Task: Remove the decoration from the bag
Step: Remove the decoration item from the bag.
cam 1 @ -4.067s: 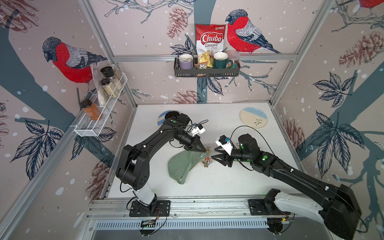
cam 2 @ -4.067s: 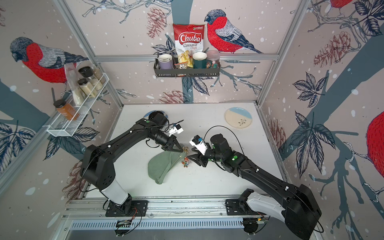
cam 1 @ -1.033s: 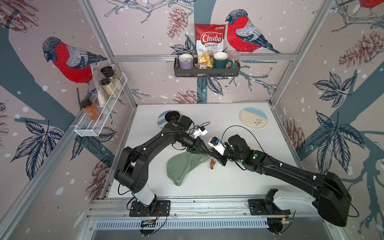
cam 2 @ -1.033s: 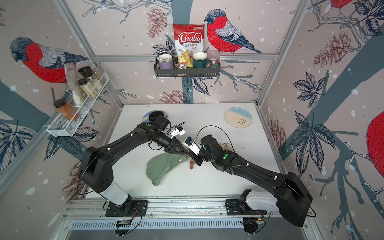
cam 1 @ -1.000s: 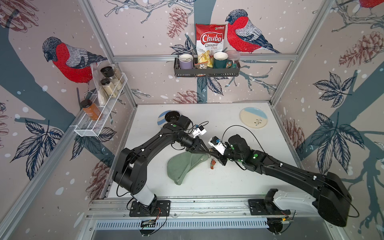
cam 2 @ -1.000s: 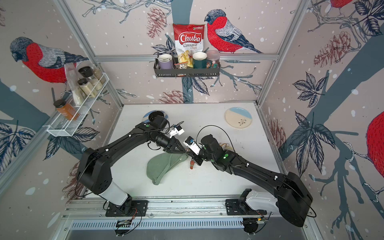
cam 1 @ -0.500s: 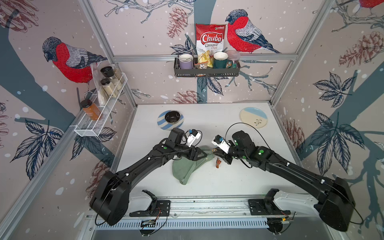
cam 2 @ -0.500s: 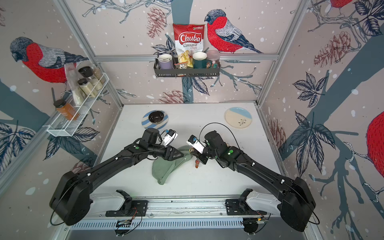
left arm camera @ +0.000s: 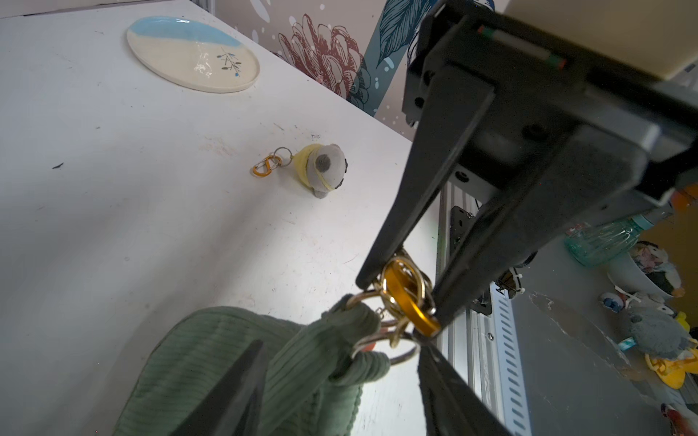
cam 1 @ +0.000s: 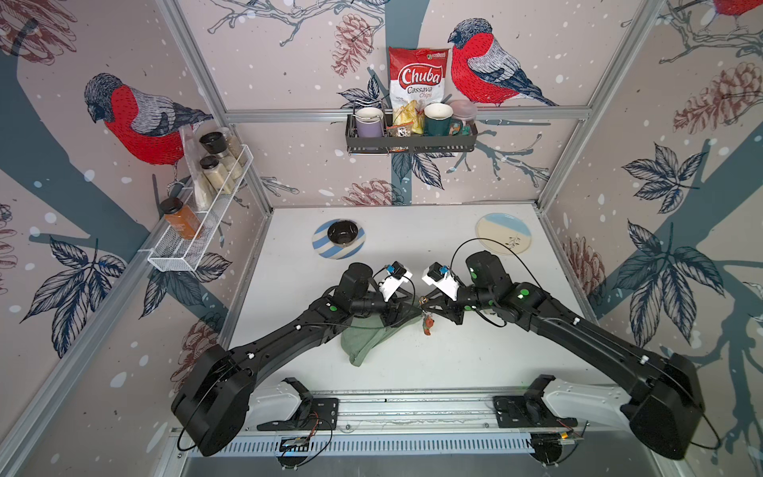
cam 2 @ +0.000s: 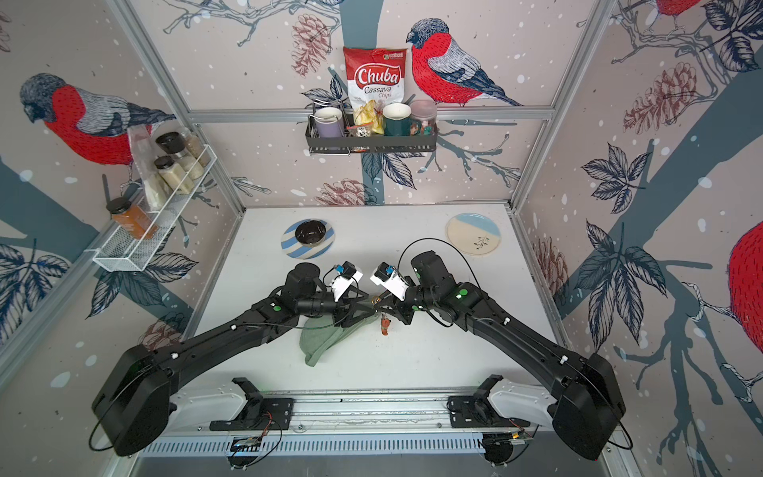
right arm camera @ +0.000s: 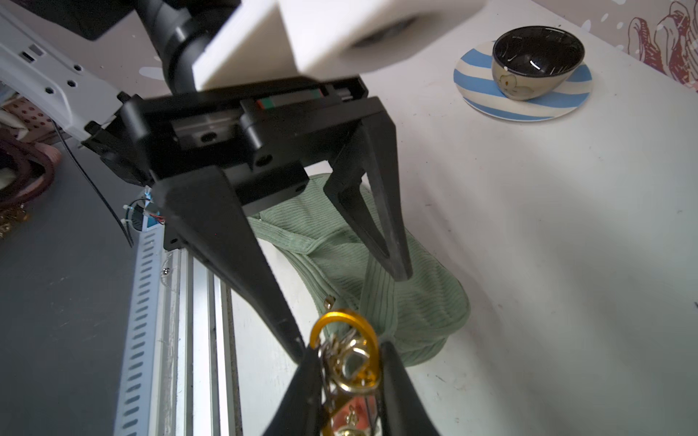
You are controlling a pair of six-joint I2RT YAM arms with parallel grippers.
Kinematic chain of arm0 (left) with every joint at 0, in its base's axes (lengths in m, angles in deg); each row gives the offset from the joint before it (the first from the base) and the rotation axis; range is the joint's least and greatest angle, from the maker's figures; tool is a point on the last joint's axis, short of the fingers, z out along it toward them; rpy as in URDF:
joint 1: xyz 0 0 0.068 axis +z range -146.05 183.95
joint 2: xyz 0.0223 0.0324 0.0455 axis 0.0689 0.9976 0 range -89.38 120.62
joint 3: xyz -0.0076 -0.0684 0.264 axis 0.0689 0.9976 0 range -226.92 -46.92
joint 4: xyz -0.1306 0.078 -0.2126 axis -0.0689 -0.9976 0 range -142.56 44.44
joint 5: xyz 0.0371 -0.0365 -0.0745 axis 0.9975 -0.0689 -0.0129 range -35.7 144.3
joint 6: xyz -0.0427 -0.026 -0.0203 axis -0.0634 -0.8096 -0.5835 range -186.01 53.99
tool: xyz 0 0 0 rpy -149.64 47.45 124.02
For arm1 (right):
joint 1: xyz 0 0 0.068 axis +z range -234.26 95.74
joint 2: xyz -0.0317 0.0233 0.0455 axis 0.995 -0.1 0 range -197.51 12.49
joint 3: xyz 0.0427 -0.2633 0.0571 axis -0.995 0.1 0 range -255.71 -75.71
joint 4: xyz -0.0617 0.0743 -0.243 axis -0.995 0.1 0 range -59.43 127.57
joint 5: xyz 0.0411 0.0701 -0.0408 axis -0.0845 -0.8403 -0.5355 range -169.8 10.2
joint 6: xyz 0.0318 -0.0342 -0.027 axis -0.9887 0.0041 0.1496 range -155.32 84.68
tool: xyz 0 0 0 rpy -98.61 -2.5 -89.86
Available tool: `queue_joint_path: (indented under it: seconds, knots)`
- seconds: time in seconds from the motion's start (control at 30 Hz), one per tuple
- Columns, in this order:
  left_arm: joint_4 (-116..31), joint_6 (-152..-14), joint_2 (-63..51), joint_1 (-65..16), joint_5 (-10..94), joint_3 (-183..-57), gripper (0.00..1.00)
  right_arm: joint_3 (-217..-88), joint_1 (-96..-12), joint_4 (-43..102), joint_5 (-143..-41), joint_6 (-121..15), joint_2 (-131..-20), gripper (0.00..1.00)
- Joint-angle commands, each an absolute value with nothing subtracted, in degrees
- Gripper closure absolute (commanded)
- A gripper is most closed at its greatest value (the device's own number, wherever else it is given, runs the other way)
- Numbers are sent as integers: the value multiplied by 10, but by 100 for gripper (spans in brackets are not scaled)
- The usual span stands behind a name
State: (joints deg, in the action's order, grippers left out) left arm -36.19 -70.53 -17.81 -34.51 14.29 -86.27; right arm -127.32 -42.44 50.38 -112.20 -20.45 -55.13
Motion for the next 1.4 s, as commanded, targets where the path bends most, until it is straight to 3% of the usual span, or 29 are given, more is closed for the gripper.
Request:
queue_joint_path:
  seconds: [0.0, 0.17, 0.27, 0.33, 0.37, 0.87, 1.37]
  knots:
    - [-306, -704, -173, -354, 118, -863, 42, -1280, -429, 495, -1162, -224, -553, 96]
    - [-277, -723, -157, -361, 105, -856, 58, -1280, -431, 494, -1173, -230, -555, 96]
    - [-261, -733, -150, -362, 100, -856, 76, -1283, -433, 497, -1177, -231, -557, 96]
    - [-261, -727, -152, -362, 105, -860, 96, -1286, -433, 507, -1173, -231, -559, 96]
    - [-268, -720, -154, -362, 112, -862, 100, -1288, -434, 511, -1170, -231, -558, 96]
    - [-424, -663, -201, -321, 204, -883, 100, -1270, -440, 584, -1100, -248, -535, 89]
    - [-433, -679, -207, -325, 184, -896, 100, -1357, -443, 605, -998, -375, -670, 100]
